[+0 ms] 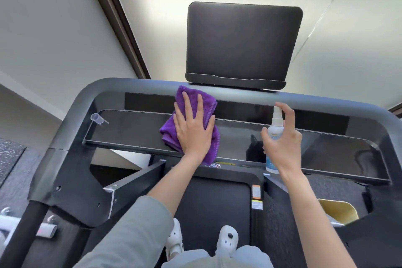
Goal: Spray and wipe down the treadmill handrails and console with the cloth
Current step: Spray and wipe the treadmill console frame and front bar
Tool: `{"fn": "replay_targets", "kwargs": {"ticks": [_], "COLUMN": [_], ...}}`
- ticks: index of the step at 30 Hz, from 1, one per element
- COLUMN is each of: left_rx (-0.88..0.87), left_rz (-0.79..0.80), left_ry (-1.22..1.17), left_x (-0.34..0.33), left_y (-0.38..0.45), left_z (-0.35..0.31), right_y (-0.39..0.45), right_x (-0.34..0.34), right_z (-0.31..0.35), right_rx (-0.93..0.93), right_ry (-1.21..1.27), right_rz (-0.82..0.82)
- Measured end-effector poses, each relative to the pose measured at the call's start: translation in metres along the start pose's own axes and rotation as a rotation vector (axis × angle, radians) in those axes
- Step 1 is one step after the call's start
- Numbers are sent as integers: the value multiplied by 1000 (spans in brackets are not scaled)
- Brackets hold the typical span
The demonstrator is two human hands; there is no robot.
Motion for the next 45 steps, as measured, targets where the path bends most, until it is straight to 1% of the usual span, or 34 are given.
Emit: {"fn": "replay_targets", "kwargs": {"ticks": [6,11,13,15,18,25,28,33,37,45], "left_rx": [-82,-224,-278,-322,-356,-129,-103,-108,-207,-303], "left_rz": [18,130,159,151,120,-10,-32,-61,-22,59], "left_ry": [-39,-19,4,-20,-71,-58,-84,-113,-122,-115], "left_x": [-39,-72,-78,-77,-64,-18,-8,-24,-46,-95], "left_y": [-23,-48,-53,-52,-46,-22,-18,-26,-34,-58], "left_z": [-96,-188,-205,-201,-173,-53,-30,-76,-124,-240], "right_y": [-8,-19,-22,-22,-19,-13,-10,-9,-12,-26], "right_x": [50,88,98,105,104,79,78,89,106,152], "right_z": [-35,-59,-65,-68,-67,-52,-51,-62,-77,-104], "right_rx": [-48,-59,-63,-72,-65,-25,-18,-47,-86,-119], "right_ry": [-11,-47,-59,-59,-61,29,51,72,62,6], "right_rz": [-98,-141,-162,-168,-166,-84,-78,-133,-177,-311]}}
Point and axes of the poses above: each hand's wrist, its own y-axis towards the middle knuckle, its own x-axis out of the back of the hand, z = x × y, the point moved 3 cm from there along y, towards the middle knuckle, and after that the axes turned 7 degrees about z, right-handed, at the moved point
